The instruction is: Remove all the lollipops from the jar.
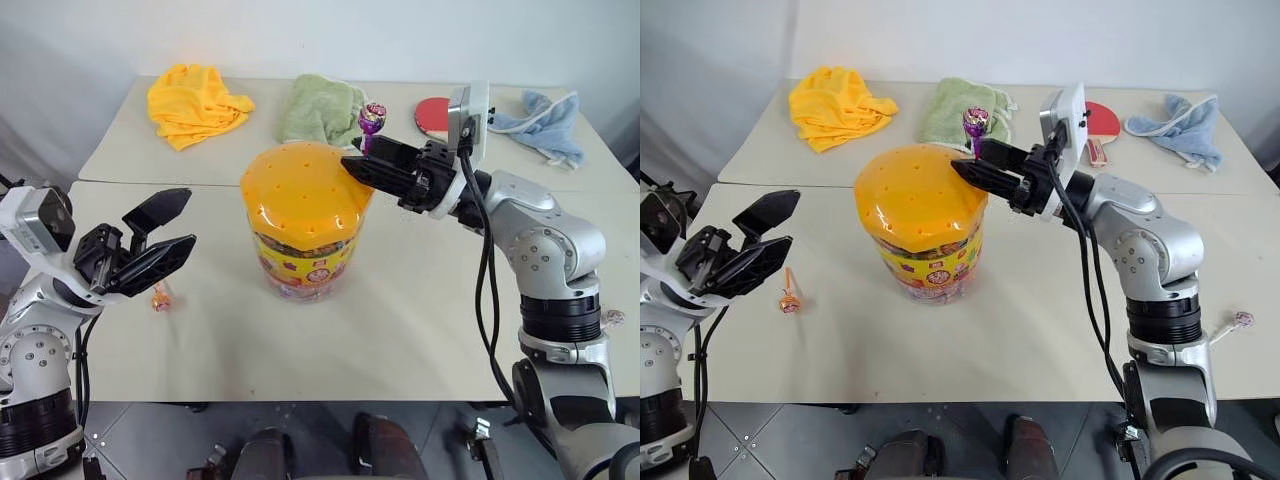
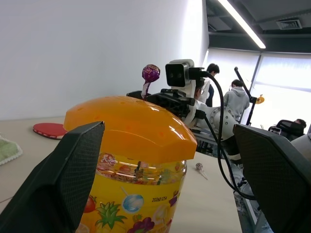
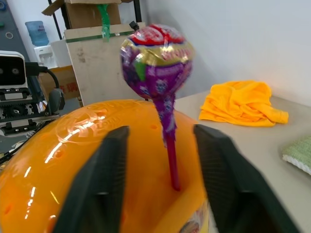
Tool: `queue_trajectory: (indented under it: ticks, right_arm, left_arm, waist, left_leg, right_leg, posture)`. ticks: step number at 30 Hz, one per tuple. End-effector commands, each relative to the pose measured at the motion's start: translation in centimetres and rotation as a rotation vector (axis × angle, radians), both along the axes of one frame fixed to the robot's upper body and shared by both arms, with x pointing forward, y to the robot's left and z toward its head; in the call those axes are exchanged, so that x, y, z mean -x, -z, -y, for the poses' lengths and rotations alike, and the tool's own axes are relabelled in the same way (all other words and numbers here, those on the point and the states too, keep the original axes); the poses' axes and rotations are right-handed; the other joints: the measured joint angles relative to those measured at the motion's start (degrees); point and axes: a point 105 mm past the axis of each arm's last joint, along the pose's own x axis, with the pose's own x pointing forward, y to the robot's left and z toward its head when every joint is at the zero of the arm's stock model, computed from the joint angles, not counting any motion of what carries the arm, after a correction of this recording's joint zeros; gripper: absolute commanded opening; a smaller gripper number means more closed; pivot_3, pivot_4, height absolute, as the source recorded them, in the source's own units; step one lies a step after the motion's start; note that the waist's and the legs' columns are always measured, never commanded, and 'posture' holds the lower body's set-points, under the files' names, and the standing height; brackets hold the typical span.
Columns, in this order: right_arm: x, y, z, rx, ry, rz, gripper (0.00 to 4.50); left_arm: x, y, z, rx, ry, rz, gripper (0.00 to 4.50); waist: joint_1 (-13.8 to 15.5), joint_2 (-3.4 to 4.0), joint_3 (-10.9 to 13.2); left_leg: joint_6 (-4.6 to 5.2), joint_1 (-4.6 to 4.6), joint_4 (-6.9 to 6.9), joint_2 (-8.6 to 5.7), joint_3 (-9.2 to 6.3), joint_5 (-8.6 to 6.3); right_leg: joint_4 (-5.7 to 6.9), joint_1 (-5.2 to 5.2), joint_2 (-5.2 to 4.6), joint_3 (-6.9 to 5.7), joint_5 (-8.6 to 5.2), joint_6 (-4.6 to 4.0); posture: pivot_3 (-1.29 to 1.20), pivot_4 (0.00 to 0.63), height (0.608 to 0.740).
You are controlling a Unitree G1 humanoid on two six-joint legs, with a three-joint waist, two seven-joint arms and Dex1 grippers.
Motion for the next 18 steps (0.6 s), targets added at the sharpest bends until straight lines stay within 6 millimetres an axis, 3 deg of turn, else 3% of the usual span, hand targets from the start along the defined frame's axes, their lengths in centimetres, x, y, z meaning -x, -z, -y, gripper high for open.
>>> queue_trajectory:
  ticks: [1, 3, 7, 10, 12, 14, 18]
  right_arm:
    - [0.5, -1.6, 0.3, -0.036, -0.013, 0.060, 0.72]
    - [0.8, -1.9, 0.4, -0.053, -0.032, 0.079, 0.02]
    - [1.0, -4.0, 2.0, -0.148, -0.038, 0.134, 0.02]
    - [0.4, -7.7, 5.9, -0.248, 0.072, 0.122, 0.02]
    - [0.4, -8.6, 8.6, -0.213, 0.153, 0.108, 0.02]
    - [-0.1, -7.6, 11.2, -0.092, 0.287, 0.044, 0.02]
    - [0.2, -1.2, 18.6, 0.341, 0.632, -0.141, 0.02]
  left_arm:
    - [0.5, -1.1, 0.4, 0.019, 0.017, 0.060, 4.50]
    - [0.4, -1.1, 0.5, 0.023, 0.022, 0.061, 4.50]
    - [0.4, -1.1, 0.8, 0.024, 0.046, 0.060, 4.50]
    - [0.5, -1.1, 1.5, -0.038, 0.075, 0.088, 4.50]
    - [0.7, -1.2, 1.8, -0.094, 0.096, 0.106, 4.50]
    - [0.9, -1.0, 2.1, -0.150, 0.115, 0.114, 4.50]
    - [0.6, -0.4, 2.0, -0.257, 0.104, 0.121, 4.50]
  waist:
    - [-0.02, 0.00, 0.00]
    - [-0.04, 0.00, 0.00]
    - [0.03, 0.00, 0.00]
    - [0.22, 0.02, 0.02]
    - [0.46, 0.02, 0.02]
    - [0.55, -0.01, 0.00]
    - [0.75, -0.02, 0.00]
  left_leg:
    - [0.00, 0.00, 0.00, 0.00, 0.00, 0.00]
    - [0.00, 0.00, 0.00, 0.00, 0.01, 0.00]
    - [0.00, -0.01, 0.00, 0.00, 0.00, 0.00]
    - [0.00, -0.03, 0.01, -0.01, 0.01, 0.00]
    - [0.01, -0.06, 0.03, -0.02, -0.05, 0.01]
    - [0.00, -0.09, -0.03, -0.01, -0.16, 0.00]
    - [0.03, -0.15, -0.22, -0.05, -0.13, -0.03]
  right_leg:
    - [0.00, 0.00, 0.00, 0.00, 0.00, 0.00]
    - [0.00, 0.00, 0.00, 0.01, 0.00, 0.00]
    - [-0.01, 0.00, 0.00, 0.00, 0.00, 0.00]
    - [-0.02, -0.01, 0.00, 0.00, 0.00, 0.00]
    - [-0.02, 0.00, -0.02, -0.03, 0.00, 0.00]
    - [-0.05, 0.00, -0.01, -0.11, 0.00, 0.00]
    - [-0.33, 0.00, -0.02, -0.15, 0.00, 0.00]
  posture:
    - [0.00, 0.150, 0.740]
    - [0.00, 0.150, 0.740]
    - [0.00, 0.150, 0.740]
    - [0.00, 0.150, 0.740]
    - [0.00, 0.150, 0.740]
    - [0.00, 0.150, 0.740]
    - [0.00, 0.150, 0.740]
